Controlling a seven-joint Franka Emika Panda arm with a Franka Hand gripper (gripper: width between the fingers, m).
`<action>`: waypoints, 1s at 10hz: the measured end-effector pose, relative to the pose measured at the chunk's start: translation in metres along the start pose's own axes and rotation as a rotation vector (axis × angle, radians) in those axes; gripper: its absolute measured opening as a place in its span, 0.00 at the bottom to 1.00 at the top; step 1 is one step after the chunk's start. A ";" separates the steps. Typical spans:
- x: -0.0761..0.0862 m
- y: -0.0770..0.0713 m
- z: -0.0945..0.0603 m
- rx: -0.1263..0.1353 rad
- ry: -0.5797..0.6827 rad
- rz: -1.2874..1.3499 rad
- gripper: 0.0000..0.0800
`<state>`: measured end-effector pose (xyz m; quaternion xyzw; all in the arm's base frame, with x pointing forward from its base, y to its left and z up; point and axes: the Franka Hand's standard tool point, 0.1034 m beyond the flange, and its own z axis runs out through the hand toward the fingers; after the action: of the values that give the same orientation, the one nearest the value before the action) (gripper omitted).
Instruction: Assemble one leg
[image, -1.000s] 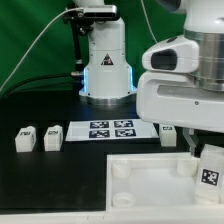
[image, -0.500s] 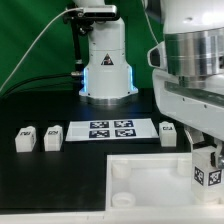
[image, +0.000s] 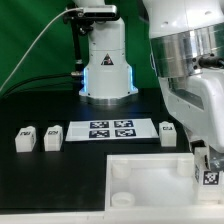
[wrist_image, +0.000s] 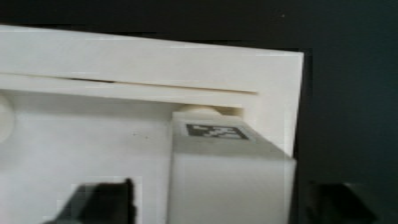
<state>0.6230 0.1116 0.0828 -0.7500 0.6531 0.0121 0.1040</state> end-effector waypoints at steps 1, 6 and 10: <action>0.000 0.000 0.001 -0.001 -0.001 -0.173 0.73; -0.003 0.004 0.003 0.012 0.017 -0.713 0.81; -0.009 -0.010 0.012 -0.157 -0.066 -1.302 0.81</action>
Offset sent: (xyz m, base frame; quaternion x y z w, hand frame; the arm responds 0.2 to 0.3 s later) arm -0.0246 0.0022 0.0052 0.0144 0.0624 -0.1788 0.9818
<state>0.6332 0.1237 0.0742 -0.9966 0.0592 0.0176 0.0550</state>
